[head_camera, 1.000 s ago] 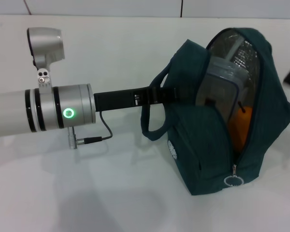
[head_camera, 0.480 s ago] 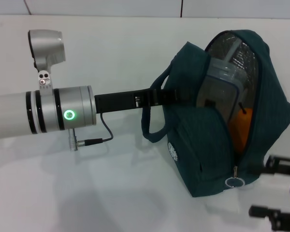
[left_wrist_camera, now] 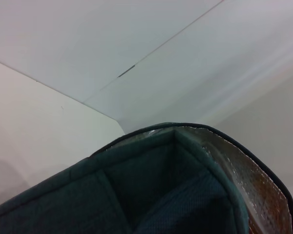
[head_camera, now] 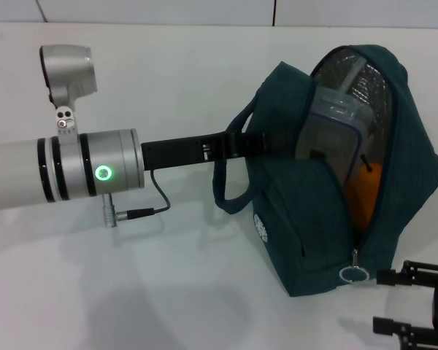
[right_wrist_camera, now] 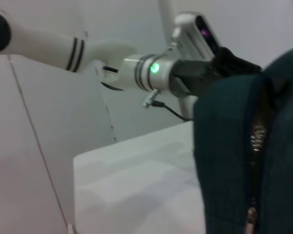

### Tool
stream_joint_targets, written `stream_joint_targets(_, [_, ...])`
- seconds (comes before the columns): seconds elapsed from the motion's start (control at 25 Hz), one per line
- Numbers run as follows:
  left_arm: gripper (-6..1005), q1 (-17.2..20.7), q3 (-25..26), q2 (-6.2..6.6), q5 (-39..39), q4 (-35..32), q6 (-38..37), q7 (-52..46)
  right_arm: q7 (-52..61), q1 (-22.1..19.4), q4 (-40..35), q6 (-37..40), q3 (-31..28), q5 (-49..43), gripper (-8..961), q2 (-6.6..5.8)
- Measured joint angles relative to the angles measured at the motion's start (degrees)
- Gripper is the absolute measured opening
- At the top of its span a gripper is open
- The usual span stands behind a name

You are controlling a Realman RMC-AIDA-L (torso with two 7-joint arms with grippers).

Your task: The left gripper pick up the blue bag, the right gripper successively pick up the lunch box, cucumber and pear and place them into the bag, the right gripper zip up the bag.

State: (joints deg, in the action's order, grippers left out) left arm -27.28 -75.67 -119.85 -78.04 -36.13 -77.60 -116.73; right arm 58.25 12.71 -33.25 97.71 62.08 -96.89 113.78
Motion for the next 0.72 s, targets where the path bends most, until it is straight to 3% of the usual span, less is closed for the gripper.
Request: stream_joint_targets(0.72, [54,0.0,0.0,0.15,0.2,0.0,0.0,0.0,0.0,5.2,5.3,-4.1,0.3,-0.1,663,1.37])
